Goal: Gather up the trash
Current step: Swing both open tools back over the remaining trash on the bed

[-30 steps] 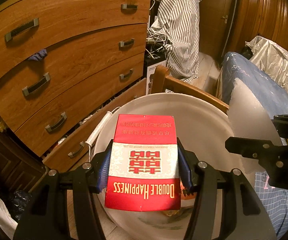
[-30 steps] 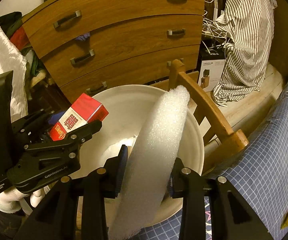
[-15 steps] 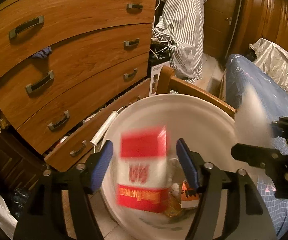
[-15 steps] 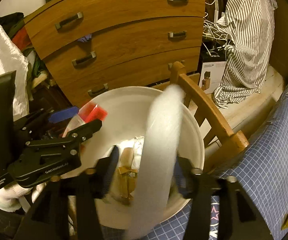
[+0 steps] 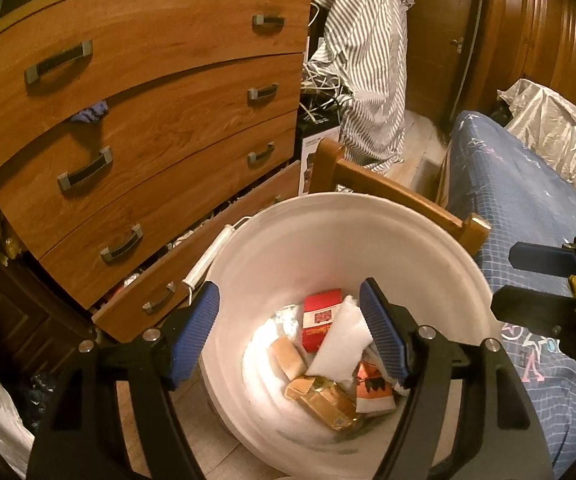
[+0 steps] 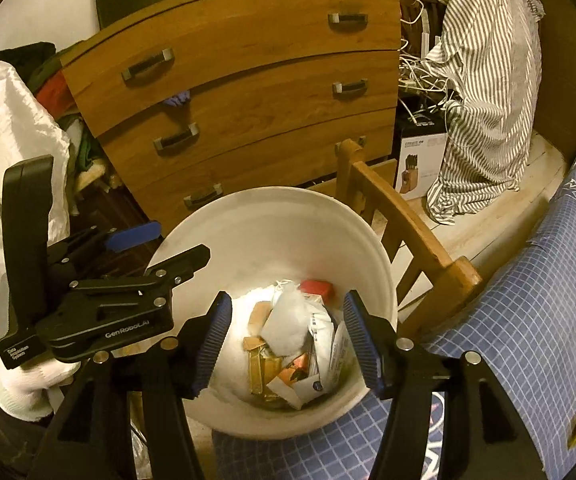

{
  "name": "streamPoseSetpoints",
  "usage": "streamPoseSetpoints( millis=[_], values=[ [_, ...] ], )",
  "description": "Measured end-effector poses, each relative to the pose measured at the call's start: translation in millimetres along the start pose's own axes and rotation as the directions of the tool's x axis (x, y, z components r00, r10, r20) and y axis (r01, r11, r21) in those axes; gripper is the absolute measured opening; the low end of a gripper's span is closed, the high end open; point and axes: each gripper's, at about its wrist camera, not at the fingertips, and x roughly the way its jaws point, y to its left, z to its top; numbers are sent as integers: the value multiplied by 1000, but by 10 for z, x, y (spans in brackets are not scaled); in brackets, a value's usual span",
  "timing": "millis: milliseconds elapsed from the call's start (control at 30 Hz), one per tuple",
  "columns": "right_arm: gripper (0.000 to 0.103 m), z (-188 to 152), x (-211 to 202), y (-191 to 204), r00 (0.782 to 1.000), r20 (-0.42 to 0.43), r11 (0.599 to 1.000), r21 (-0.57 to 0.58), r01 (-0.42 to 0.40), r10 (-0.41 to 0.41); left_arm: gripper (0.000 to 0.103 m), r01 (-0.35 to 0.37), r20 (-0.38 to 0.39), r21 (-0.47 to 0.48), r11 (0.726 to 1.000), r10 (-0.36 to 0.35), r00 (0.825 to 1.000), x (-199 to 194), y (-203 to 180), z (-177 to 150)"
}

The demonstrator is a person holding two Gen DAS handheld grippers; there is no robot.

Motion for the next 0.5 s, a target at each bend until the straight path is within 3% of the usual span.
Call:
streamPoseSetpoints(
  millis=[500],
  values=[
    [66, -332, -720, -79, 996, 91, 999, 45, 17, -21, 69, -4, 40, 39, 999, 3, 999, -355, -282, -21]
  ],
)
